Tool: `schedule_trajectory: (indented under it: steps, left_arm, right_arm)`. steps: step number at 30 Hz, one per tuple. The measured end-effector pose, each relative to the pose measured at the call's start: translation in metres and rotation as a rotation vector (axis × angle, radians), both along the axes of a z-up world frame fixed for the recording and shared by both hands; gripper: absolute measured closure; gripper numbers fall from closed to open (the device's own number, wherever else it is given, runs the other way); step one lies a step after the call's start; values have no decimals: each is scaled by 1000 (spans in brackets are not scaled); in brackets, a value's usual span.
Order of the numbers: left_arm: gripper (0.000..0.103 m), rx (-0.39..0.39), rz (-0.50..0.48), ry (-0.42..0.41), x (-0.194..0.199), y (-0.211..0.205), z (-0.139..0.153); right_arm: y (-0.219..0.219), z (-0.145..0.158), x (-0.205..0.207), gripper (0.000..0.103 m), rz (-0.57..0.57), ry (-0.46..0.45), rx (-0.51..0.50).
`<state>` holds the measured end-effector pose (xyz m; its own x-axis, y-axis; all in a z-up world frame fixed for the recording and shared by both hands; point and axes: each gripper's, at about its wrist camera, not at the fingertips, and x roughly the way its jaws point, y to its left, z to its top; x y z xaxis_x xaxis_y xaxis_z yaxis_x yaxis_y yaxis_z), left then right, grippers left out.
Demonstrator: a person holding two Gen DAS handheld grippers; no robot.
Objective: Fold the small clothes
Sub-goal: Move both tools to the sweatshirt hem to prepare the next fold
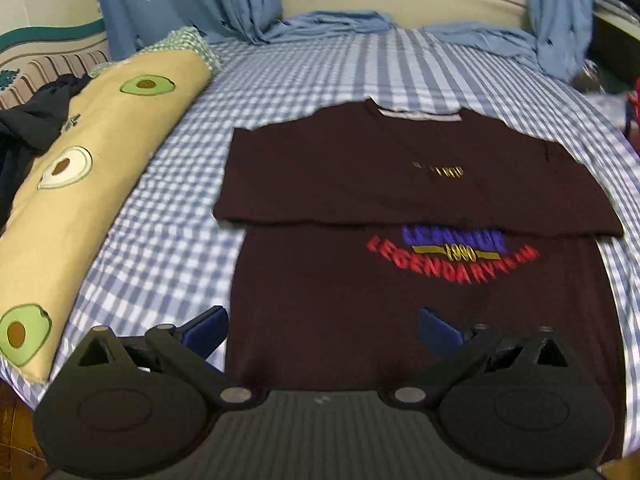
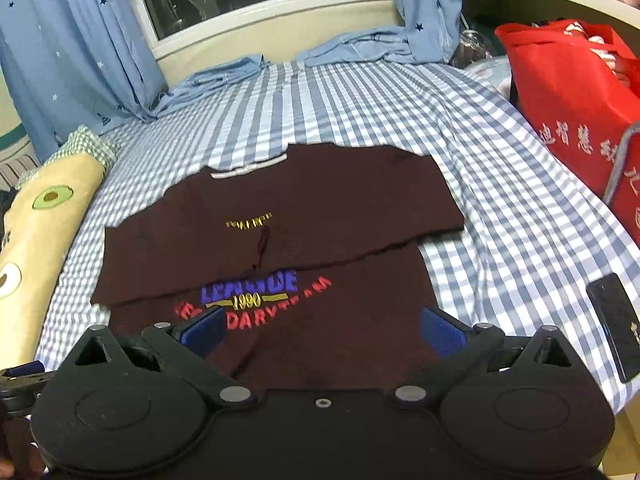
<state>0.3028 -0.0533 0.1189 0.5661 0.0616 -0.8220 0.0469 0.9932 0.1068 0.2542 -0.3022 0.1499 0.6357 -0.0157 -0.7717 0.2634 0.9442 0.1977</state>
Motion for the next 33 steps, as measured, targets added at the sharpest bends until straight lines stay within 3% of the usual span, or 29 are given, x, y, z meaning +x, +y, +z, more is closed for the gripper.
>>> schedule_trajectory:
  steps: [14, 19, 27, 33]
  left_arm:
    - [1, 37, -6, 112, -33, -16, -25]
    - [1, 58, -3, 150, -36, -19, -36]
    - [1, 83, 6, 222, -40, -21, -53]
    - [1, 99, -5, 246, -44, -24, -59]
  right_arm:
    - [-34, -65, -36, 0, 21, 159, 51]
    - [-36, -88, -28, 0, 157, 231, -30]
    - [-10, -113, -41, 0, 507, 251, -154]
    - [5, -126, -52, 0, 530, 278, -104]
